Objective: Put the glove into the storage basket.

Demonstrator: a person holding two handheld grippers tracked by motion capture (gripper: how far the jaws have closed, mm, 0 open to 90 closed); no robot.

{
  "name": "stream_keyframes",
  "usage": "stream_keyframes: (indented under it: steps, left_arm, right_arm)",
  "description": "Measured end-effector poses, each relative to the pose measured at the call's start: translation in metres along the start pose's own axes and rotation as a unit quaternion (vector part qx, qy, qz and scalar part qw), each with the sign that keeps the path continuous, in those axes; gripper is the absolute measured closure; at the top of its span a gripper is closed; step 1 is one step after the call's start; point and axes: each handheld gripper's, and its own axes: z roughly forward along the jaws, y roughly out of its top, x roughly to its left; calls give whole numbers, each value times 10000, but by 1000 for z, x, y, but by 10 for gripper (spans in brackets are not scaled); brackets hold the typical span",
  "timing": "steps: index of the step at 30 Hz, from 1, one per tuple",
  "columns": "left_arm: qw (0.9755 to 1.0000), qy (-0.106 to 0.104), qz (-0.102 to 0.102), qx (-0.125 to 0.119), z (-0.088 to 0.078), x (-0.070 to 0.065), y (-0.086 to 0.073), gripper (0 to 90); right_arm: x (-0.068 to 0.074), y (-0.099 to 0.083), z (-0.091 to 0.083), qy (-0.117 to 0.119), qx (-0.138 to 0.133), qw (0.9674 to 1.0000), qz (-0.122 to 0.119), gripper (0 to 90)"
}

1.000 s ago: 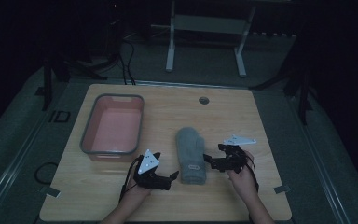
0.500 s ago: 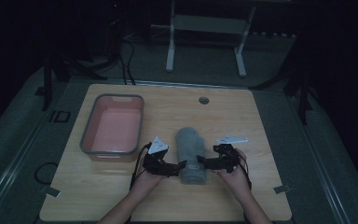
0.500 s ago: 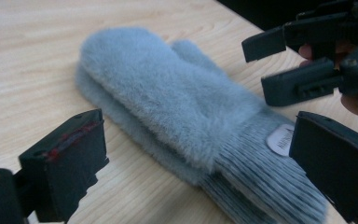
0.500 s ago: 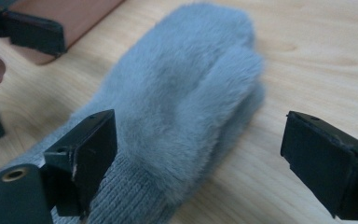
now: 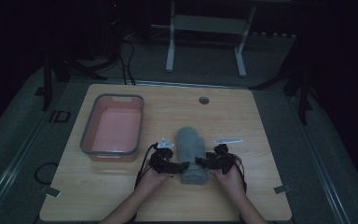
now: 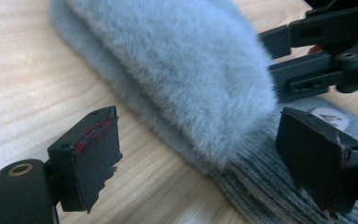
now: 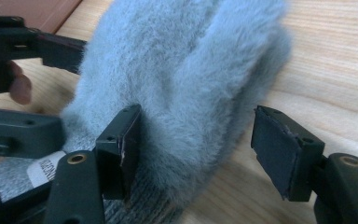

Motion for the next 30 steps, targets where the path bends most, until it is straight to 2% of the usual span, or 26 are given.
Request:
stream_keyframes:
  steps: [4, 6, 9, 10, 13, 15, 17, 21, 22, 25, 27, 30]
  left_arm:
    - [9999, -79, -75, 98, 6, 5, 1, 114]
    - [9997, -156, -99, 160, 9, 9, 2, 82]
    - [9997, -161, 23, 201, 11, 10, 5, 67]
    - [9996, -166, 47, 208, 13, 11, 6, 68]
    - [9994, -235, 138, 218, 16, 13, 10, 83]
    - [9990, -395, 108, 200, 19, 15, 12, 176]
    - [9991, -380, 169, 130, 23, 14, 12, 327]
    - [9977, -658, -56, 160, 27, 15, 13, 497]
    - [9974, -708, -52, 153, 27, 15, 13, 535]
    - [9975, -681, 137, 97, 24, 11, 14, 658]
    - [9973, -727, 127, 45, 21, 10, 15, 716]
    - [9969, -739, 278, 9, 17, 7, 17, 743]
  right_arm:
    - [2, 3, 1, -52, 113, 9999, -86, 329]
    - [2, 5, 3, -39, 200, 9998, -10, 325]
    - [-3, 6, 6, 102, 294, 9994, 134, 325]
    - [-4, 6, 7, 153, 319, 9992, 170, 337]
    - [-5, 7, 9, 350, 391, 9985, 130, 453]
    - [-5, 8, 10, 408, 427, 9982, 77, 520]
    - [-6, 9, 11, 450, 438, 9980, 13, 561]
    - [-6, 10, 12, 447, 524, 9976, 25, 637]
    - [-6, 10, 12, 457, 510, 9976, 34, 653]
    - [-3, 8, 11, 417, 391, 9984, -10, 710]
    - [-2, 7, 8, 430, 286, 9986, 67, 742]
    - [-1, 7, 3, 493, 166, 9986, 88, 762]
